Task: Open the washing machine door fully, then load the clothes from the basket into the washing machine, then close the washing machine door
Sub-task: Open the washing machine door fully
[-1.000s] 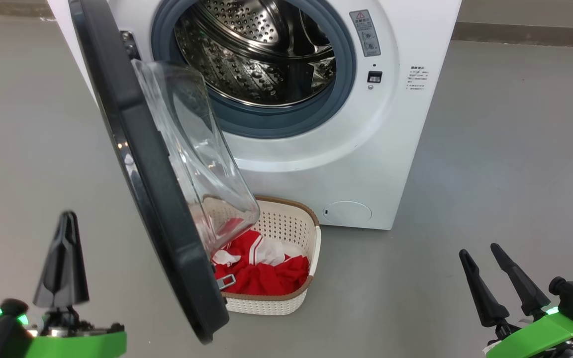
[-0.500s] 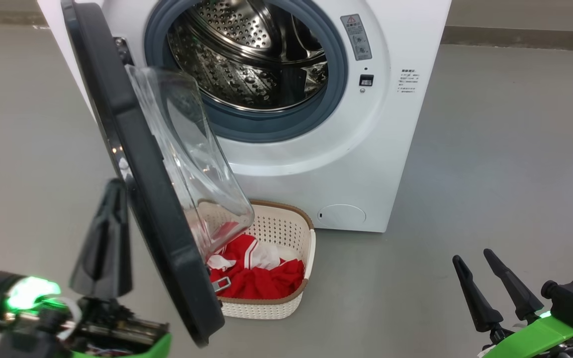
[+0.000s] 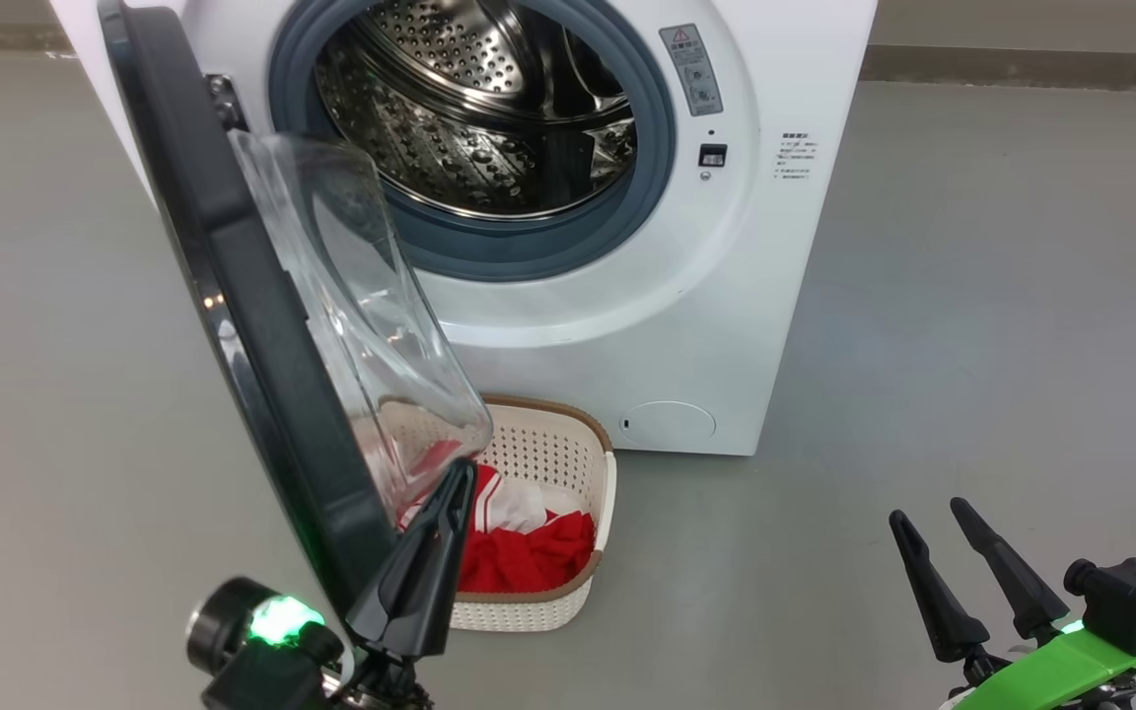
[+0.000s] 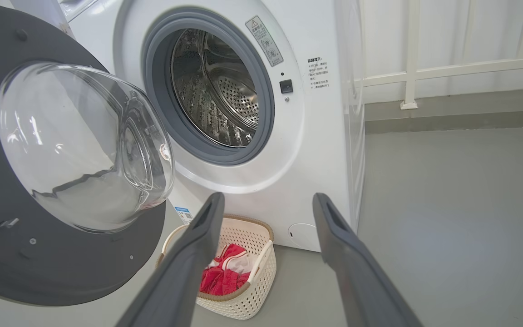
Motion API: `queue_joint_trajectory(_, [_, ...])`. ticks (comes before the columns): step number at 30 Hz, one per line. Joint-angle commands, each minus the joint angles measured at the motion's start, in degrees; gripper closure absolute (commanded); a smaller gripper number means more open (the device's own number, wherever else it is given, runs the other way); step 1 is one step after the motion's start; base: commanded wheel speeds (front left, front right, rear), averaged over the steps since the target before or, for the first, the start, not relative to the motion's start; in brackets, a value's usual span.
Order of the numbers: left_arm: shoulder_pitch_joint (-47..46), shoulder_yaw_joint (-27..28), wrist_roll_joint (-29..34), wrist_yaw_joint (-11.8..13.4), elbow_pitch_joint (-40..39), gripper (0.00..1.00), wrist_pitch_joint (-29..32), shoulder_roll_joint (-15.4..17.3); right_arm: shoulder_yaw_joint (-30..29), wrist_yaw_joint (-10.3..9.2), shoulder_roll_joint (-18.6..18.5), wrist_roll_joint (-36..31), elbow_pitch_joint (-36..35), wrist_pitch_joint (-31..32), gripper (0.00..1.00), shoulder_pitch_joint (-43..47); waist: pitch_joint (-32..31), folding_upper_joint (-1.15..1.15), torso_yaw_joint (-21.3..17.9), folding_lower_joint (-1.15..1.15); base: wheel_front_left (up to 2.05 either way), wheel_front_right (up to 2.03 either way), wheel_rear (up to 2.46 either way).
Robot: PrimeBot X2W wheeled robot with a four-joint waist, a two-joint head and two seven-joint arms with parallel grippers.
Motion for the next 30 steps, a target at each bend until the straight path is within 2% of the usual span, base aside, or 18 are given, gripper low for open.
queue_joint_trajectory(1, [-0.69, 1.50, -0.89, -0.15, -0.39, 1.00, 0.09, 0.17, 1.12, 0.52, -0.71, 0.61, -1.17, -0.69, 0.00, -1.08, 0.09, 0.00, -0.21, 0.00, 0.00, 0.00, 0.00])
queue_joint_trajectory(15, [-1.80, -0.09, -7.79, 1.31, 15.60, 1.00, 0.30, -0.59, 0.86, 0.52, -0.47, 1.04, -0.90, -0.69, 0.00, -1.52, 0.53, 0.00, -1.95, 0.00, 0.00, 0.00, 0.00])
queue_joint_trajectory(25, [-3.96, 3.27, -10.46, 2.10, 21.17, 1.00, -0.39, -0.66, 0.75, 0.52, -0.32, 1.33, -0.76, -0.69, 0.00, -1.42, 0.71, 0.00, -1.72, 0.00, 0.00, 0.00, 0.00])
queue_joint_trajectory(30, [-4.06, 4.31, -11.14, 1.77, 21.01, 1.00, -0.54, -0.70, 0.44, 0.52, -0.32, 1.51, -0.73, -0.69, 0.00, -0.82, 0.78, 0.00, 0.25, 0.00, 0.00, 0.00, 0.00])
